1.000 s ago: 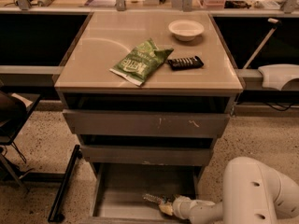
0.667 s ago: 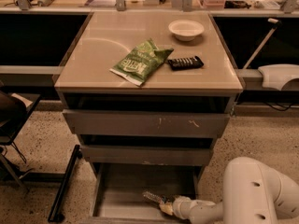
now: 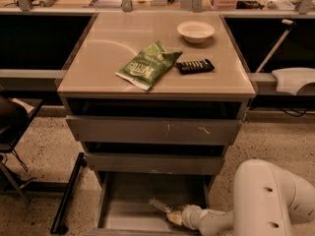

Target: Pick water bottle from bottom drawer and place on counter

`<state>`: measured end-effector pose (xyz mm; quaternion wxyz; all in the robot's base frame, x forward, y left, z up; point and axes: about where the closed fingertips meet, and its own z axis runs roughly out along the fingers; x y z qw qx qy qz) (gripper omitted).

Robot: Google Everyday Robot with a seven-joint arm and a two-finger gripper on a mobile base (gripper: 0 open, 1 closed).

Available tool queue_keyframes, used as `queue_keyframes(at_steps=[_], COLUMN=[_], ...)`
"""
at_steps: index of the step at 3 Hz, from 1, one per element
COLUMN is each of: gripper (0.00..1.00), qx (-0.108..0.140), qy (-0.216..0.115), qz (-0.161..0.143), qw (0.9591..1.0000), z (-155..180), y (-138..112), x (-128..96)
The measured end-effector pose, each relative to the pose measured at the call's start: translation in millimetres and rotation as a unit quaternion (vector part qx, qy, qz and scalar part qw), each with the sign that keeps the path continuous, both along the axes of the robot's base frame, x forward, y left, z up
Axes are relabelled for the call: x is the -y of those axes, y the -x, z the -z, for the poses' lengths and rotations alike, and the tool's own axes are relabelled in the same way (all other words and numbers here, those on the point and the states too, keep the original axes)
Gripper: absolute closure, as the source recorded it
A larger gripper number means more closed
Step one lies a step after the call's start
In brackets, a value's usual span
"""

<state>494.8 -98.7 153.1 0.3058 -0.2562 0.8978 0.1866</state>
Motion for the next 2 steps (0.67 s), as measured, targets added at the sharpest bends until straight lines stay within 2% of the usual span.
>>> queue_keyframes(at_steps=[1, 2], gripper=[1.0, 1.0], qx=[0.075, 0.169], qy=[0.026, 0.032], qz=[-0.017, -0.036], qw=[0.9967, 0.9844], z=[-75.6, -172.6], y=[-25.5, -46.8], x=[-10.7, -60.1])
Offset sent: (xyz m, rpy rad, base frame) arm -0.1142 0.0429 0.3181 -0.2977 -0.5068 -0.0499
